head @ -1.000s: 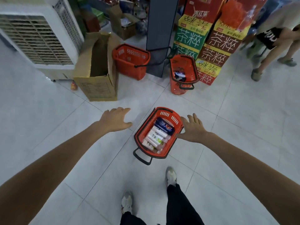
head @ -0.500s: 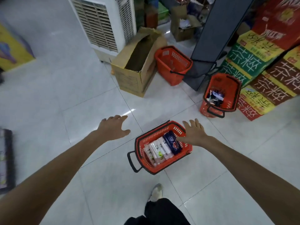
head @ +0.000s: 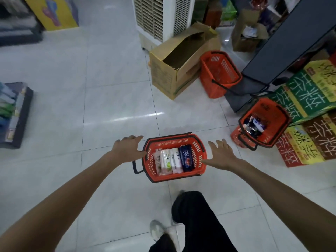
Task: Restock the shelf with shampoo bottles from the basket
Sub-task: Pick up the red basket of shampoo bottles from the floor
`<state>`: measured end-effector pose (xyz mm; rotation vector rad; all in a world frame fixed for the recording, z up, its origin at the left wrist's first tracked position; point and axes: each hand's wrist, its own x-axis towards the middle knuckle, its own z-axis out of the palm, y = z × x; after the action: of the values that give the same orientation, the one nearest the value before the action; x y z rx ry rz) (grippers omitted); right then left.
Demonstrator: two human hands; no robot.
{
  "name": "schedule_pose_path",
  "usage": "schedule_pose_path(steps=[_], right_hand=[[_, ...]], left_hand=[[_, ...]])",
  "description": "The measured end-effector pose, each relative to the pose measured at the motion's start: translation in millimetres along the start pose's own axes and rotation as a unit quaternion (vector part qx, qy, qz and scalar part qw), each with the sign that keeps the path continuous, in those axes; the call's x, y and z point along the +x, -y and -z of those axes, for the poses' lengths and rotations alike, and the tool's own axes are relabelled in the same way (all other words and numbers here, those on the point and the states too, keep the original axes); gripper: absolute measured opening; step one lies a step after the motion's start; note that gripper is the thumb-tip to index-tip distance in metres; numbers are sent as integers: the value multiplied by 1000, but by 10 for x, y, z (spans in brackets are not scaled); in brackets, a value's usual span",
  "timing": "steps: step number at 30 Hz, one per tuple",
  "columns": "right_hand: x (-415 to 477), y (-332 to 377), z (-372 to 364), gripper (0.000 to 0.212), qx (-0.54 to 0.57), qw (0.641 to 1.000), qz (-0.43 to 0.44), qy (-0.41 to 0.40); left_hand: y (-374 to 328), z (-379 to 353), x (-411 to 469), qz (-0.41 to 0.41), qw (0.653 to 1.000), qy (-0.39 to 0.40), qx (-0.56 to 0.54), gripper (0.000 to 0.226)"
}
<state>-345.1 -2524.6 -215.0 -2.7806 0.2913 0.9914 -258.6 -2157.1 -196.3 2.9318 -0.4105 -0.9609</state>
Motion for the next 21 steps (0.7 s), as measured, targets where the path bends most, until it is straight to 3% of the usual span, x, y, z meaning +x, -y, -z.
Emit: schedule_pose_path(steps=[13,16,21], right_hand=[[1651,-848,-92,108,22,997,41,55],[2052,-913,-371,105,62,995,39,68],[2903,-1020,-1288,99,87,991,56,86]], left_hand=[[-485,-557,1273,162,978,71,-107,88],[-505,-915,1611,159,977,79,-119,77],[-362,-2036,2285,147,978,143,-41,72]])
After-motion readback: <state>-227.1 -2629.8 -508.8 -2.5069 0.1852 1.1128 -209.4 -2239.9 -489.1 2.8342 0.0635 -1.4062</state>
